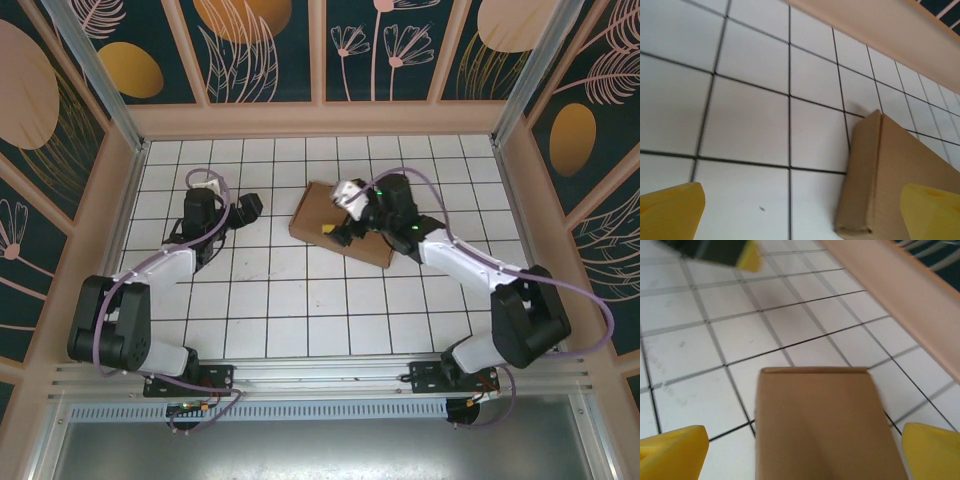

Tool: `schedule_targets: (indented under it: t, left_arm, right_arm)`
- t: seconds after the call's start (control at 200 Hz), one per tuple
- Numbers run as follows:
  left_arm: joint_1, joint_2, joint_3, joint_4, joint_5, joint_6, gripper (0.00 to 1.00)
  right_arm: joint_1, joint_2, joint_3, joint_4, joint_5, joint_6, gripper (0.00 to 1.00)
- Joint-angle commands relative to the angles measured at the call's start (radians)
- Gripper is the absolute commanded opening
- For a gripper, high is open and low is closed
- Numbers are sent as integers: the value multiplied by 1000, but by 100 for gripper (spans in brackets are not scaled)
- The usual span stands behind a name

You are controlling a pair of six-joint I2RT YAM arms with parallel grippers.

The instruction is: Fold the paper box

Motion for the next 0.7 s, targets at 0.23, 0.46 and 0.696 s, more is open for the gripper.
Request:
schedule_targets:
  t: [0.23,0.46,0.696]
  left_arm:
    - [20,-117,-149,333,-481,474,99]
    - [110,-69,-346,640,-392,474,99]
    - [204,71,-460,932,-238,412,99]
  right_arm:
    - [-449,-213,-387,428,270,472,99]
    - [-594,-141,-606,808,282,554,99]
    - [-591,93,-700,1175,269,572,99]
